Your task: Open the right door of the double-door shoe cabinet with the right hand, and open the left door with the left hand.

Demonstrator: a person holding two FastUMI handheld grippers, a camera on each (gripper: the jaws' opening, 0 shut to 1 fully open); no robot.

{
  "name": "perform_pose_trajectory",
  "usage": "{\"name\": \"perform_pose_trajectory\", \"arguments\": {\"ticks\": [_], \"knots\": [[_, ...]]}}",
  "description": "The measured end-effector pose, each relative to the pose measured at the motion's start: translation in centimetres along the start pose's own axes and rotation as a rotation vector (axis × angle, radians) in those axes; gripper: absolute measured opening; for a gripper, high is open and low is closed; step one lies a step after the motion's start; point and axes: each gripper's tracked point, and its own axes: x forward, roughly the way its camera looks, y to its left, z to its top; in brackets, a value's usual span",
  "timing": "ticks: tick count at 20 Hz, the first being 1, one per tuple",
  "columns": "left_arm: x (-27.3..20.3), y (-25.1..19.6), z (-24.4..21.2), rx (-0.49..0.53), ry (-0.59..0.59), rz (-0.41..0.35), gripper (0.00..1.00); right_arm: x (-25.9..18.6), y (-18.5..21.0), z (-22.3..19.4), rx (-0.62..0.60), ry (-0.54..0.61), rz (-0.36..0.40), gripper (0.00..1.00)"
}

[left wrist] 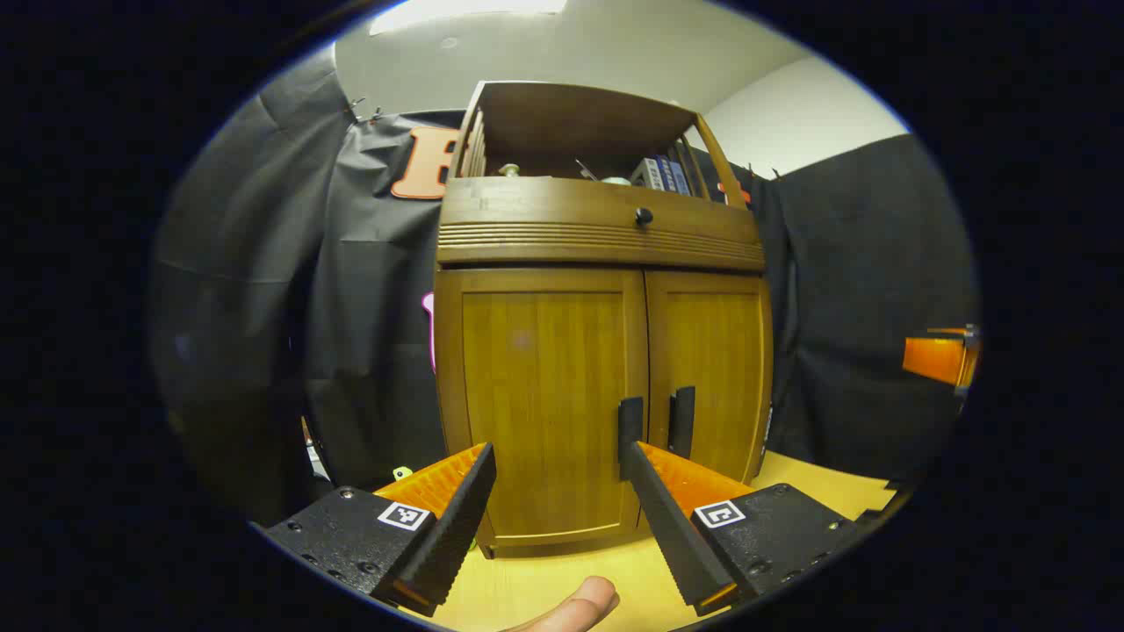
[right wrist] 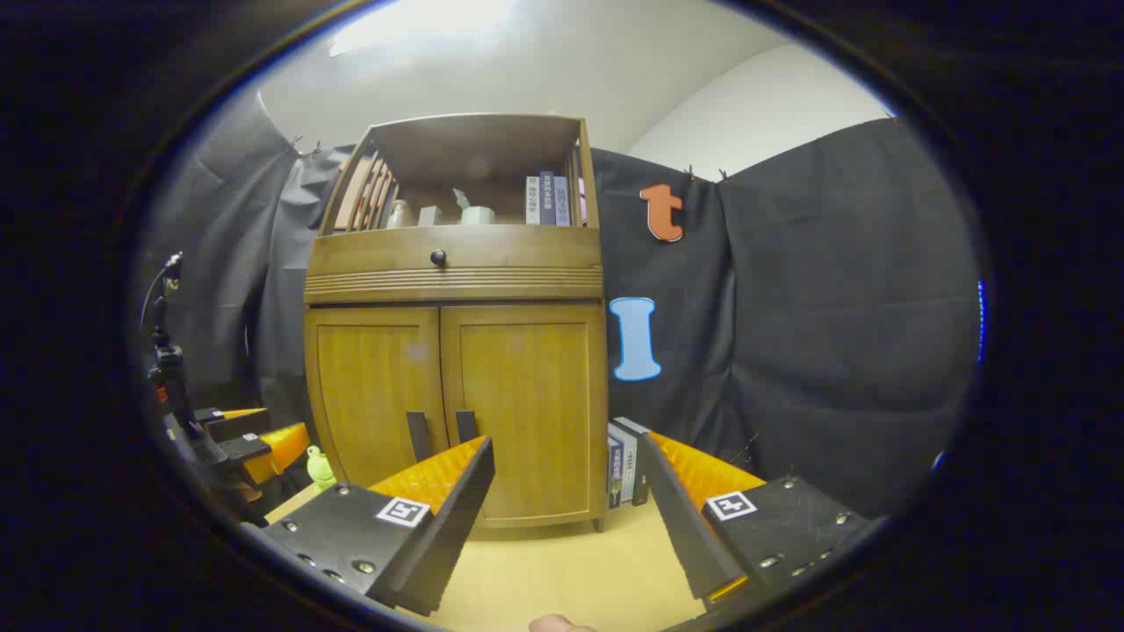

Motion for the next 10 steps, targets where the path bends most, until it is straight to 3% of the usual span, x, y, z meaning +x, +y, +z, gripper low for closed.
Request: {"name": "perform_pose_trajectory", "arguments": {"ticks": [4, 10], "knots": [[-0.7, -0.1, -0.8, -0.032, -0.013, -0.056, 0.94, -1.0, 0.4, 1.1, -0.034, -0.042, -0.012, 0.99], [-1.5, 0.5, 0.0, -0.008, -0.049, -0.065, 0.94, -1.6, 3.5, 0.6, -0.057, -0.065, 0.01, 1.0]]}}
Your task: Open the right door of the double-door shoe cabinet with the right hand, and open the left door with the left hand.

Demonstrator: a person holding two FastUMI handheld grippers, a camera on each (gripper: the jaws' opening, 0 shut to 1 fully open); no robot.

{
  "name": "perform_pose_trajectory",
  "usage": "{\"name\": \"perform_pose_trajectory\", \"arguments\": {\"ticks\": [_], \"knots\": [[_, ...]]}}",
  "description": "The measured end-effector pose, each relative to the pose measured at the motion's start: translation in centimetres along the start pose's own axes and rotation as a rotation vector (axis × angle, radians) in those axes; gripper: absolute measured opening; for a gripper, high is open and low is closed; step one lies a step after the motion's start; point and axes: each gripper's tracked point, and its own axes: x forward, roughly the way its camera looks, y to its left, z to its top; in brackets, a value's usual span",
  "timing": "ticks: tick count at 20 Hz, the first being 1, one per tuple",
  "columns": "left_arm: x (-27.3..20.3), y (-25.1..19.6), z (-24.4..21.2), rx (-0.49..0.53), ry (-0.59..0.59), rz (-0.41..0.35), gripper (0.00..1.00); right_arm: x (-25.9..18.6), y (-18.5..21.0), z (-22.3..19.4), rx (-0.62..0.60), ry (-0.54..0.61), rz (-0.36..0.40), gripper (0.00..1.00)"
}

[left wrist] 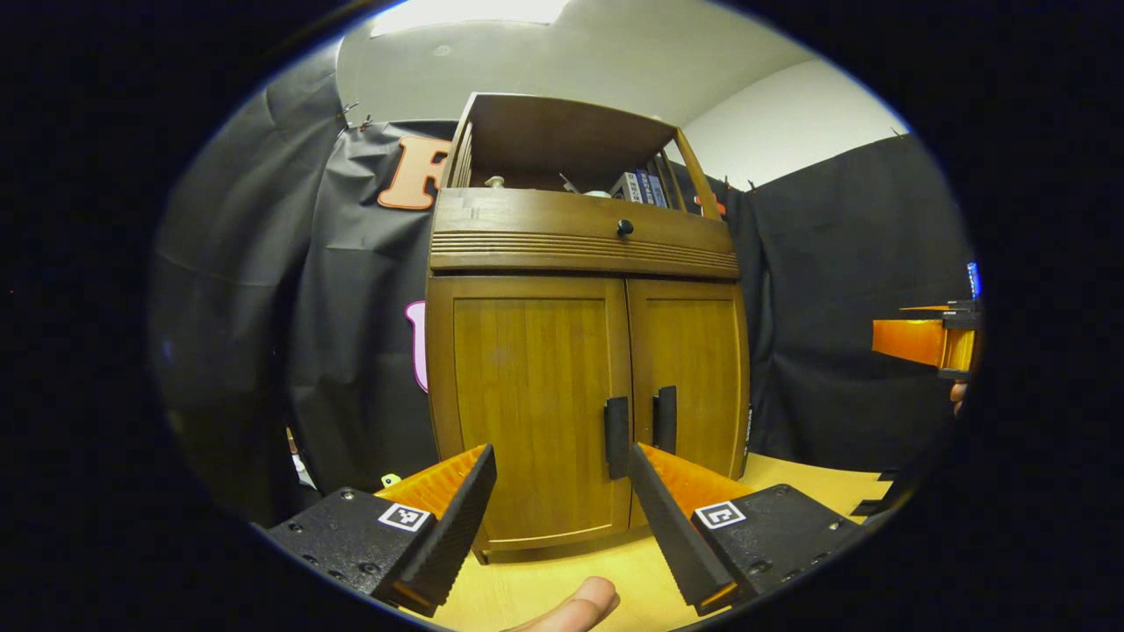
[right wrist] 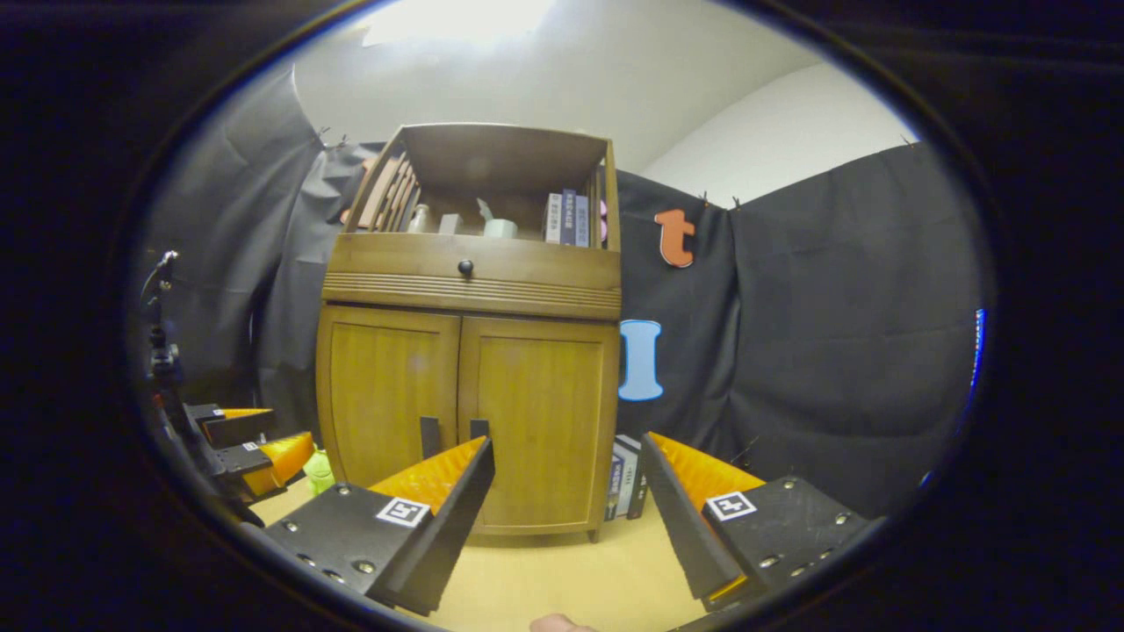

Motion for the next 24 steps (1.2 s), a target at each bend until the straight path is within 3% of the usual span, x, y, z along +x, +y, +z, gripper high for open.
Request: {"name": "perform_pose_trajectory", "arguments": {"ticks": [6, 9, 10, 16, 20, 24], "knots": [[0.2, 1.7, 0.0, 0.001, -0.001, 0.04, 0.94, 0.1, 2.9, -0.8, 0.017, 0.02, 0.04, 0.94], [0.3, 0.7, -0.7, -0.036, 0.028, 0.004, 0.94, 1.5, 2.9, -1.1, -0.008, 0.009, 0.026, 1.0], [0.2, 0.7, -0.6, -0.029, 0.027, 0.003, 0.95, 2.4, 3.2, -1.1, -0.012, 0.004, 0.031, 0.95], [0.0, 1.5, 0.4, -0.02, -0.012, 0.021, 0.93, 11.0, 6.9, -5.1, 0.045, 0.103, 0.134, 0.99], [0.2, 1.6, 0.2, -0.025, -0.006, 0.022, 0.94, 16.7, 10.5, -9.5, 0.062, 0.199, 0.203, 0.95], [1.1, 3.0, -0.6, -0.022, 0.023, 0.051, 0.93, 21.1, 14.1, -13.9, 0.077, 0.276, 0.27, 0.99]]}}
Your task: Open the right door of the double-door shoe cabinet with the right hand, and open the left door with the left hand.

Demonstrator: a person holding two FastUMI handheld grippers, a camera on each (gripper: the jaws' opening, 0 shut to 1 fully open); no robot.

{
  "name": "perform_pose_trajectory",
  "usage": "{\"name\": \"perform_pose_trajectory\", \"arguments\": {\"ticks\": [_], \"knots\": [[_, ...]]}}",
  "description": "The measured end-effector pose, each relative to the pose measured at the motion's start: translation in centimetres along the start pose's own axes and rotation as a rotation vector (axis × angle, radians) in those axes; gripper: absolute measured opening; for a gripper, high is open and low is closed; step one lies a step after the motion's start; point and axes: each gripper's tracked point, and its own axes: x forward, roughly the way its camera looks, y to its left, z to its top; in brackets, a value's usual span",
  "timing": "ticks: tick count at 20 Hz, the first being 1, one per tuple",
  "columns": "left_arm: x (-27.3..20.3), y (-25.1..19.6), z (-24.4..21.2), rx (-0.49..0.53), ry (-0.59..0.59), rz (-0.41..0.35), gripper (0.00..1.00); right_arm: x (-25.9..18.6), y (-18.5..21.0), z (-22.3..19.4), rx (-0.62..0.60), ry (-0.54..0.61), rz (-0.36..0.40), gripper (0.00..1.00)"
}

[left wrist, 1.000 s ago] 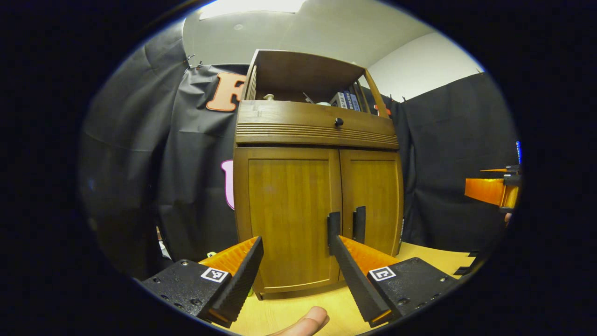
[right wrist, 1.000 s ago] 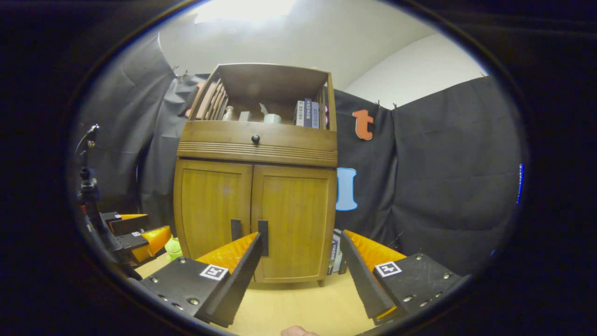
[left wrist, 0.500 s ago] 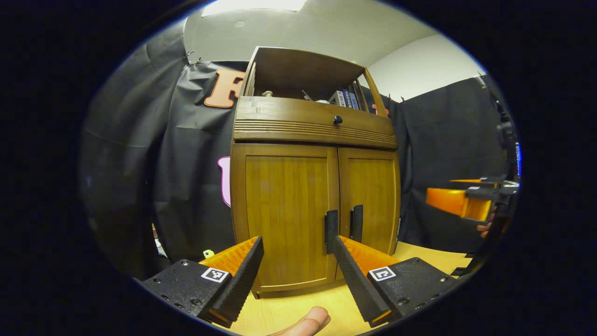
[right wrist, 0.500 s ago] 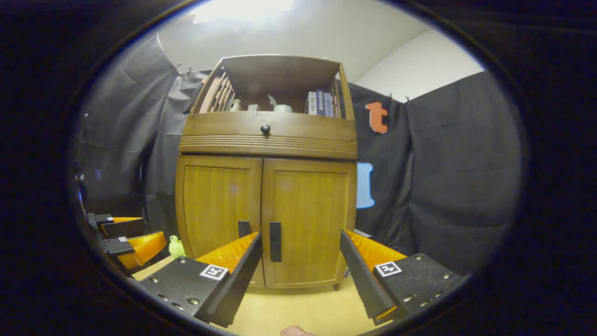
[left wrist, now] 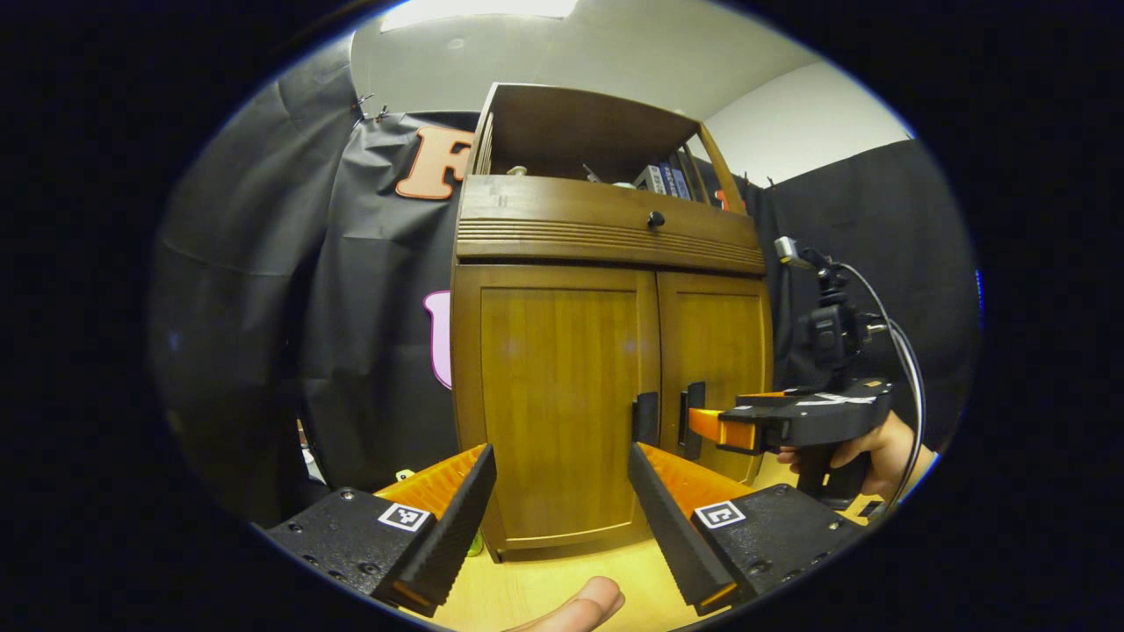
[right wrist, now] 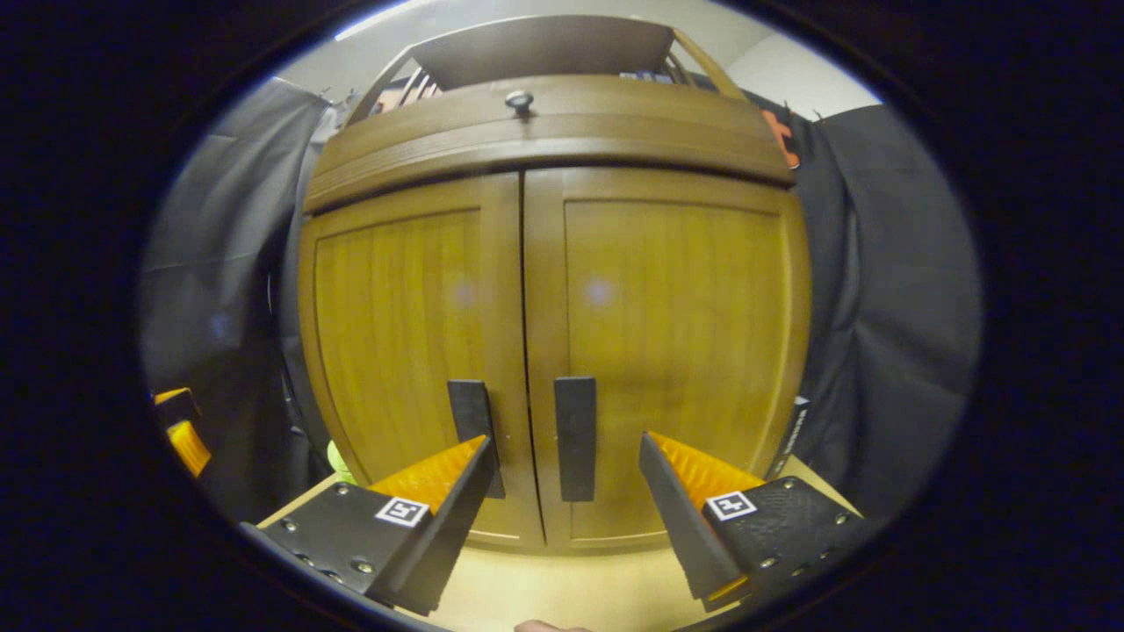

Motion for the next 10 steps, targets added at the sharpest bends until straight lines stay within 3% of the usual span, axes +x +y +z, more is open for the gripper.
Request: {"name": "perform_pose_trajectory", "arguments": {"ticks": [1, 2, 5, 7, 10], "knots": [[0.3, 0.1, 0.1, -0.013, -0.002, 0.002, 0.94, 1.0, 0.1, -0.6, 0.005, 0.007, -0.003, 0.95], [0.7, 0.3, 0.1, -0.023, 0.002, 0.003, 0.94, 1.7, -0.2, -0.8, 0.008, 0.008, -0.017, 0.99], [0.5, 0.6, 0.2, -0.016, 0.003, -0.001, 0.94, 3.7, -0.7, -0.3, -0.003, -0.035, -0.043, 0.99], [0.6, 1.1, 0.7, -0.019, -0.011, 0.005, 0.93, 4.2, -0.4, -0.5, 0.01, -0.029, -0.018, 0.95], [0.6, 1.2, 1.1, -0.014, -0.029, 0.001, 0.94, 5.0, -0.7, -0.6, -0.041, -0.028, -0.032, 0.45]]}}
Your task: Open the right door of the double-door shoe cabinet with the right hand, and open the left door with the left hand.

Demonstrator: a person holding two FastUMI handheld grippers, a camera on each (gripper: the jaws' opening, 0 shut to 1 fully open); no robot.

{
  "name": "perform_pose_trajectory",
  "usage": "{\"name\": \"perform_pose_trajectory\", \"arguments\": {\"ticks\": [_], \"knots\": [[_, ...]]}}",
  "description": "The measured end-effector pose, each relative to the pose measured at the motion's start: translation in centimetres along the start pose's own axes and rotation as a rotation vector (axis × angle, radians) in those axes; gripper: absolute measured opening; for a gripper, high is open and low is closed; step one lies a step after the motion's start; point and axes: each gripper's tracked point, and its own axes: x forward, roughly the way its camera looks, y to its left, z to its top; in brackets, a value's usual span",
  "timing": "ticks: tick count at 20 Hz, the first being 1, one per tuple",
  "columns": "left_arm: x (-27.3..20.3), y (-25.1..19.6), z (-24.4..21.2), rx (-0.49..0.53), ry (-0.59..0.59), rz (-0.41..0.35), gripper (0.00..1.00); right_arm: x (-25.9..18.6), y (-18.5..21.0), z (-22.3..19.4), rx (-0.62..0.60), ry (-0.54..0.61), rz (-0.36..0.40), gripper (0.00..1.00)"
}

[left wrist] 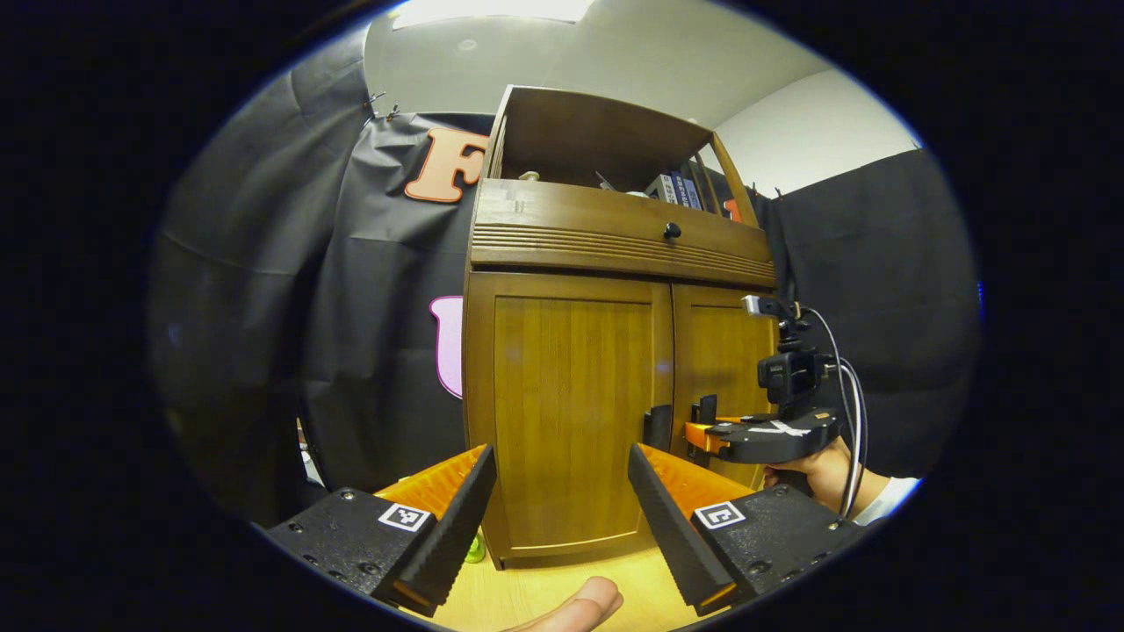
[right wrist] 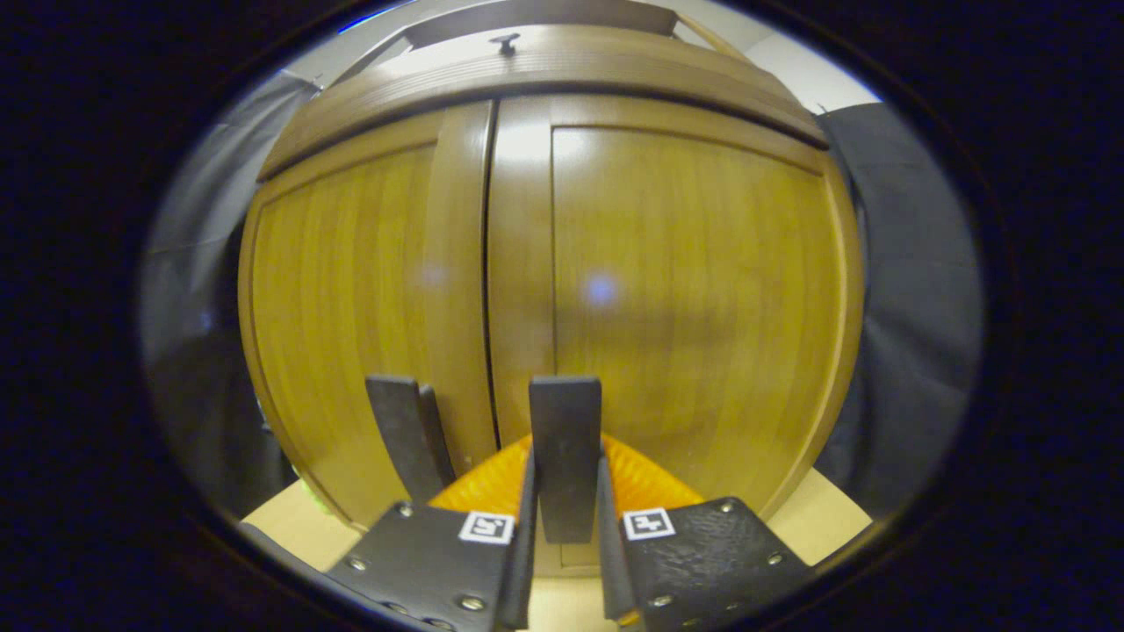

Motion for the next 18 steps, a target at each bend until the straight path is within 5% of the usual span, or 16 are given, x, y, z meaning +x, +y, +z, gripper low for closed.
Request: {"name": "perform_pose_trajectory", "arguments": {"ticks": [1, 2, 18], "knots": [[0.07, 0.15, 0.12, 0.004, -0.002, 0.003, 0.94, 0.19, 0.06, -0.53, -0.008, 0.014, 0.012, 0.28], [0.11, 0.31, 0.17, 0.007, -0.006, 0.005, 0.93, -0.08, 0.16, -0.15, 0.005, 0.005, 0.027, 0.26], [0.67, 0.37, -0.32, 0.031, -0.004, 0.025, 0.94, 0.25, 0.88, -0.22, 0.043, 0.016, 0.155, 0.26]]}}
